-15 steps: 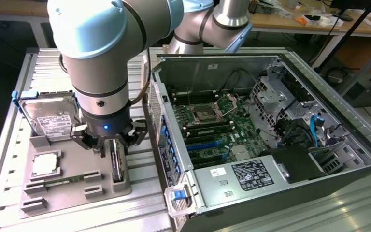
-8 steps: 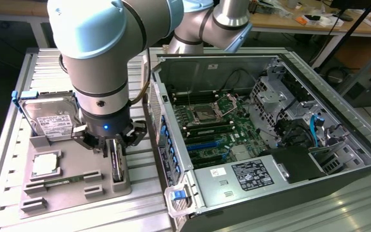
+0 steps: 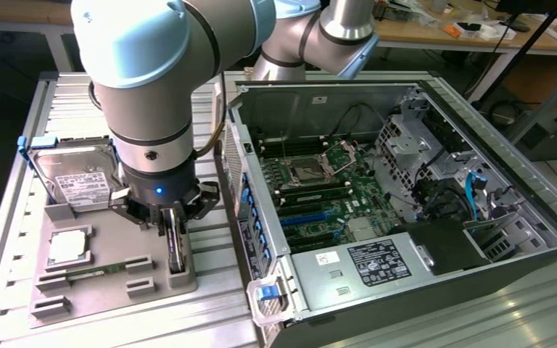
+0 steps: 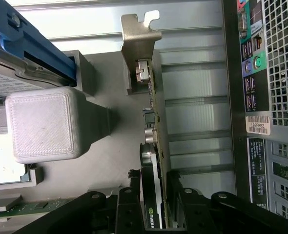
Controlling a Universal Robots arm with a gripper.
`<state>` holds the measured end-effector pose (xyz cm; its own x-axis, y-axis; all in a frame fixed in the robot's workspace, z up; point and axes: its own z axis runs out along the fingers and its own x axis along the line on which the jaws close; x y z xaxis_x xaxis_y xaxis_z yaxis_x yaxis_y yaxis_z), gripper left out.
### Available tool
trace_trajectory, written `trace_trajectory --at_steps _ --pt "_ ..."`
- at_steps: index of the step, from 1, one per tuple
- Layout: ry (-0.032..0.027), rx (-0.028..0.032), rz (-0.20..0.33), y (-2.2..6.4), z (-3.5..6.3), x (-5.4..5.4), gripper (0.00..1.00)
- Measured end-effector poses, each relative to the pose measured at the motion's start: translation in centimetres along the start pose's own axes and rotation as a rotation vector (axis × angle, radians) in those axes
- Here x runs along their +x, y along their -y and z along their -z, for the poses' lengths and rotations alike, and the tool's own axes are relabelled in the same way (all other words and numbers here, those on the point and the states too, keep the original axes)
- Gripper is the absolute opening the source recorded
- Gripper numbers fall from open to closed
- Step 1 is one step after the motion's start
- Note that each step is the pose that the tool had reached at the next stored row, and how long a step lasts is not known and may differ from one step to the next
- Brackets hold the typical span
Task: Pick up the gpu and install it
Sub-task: 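Pick up the gpu and move the gpu toward the slot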
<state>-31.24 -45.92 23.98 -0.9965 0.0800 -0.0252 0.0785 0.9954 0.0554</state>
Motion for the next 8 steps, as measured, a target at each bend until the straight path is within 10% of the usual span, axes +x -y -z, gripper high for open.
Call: trace_trajectory --at_steps 8 --pt "-0.0001 0.0001 0.0 -0.16 -0.01 0.01 0.33"
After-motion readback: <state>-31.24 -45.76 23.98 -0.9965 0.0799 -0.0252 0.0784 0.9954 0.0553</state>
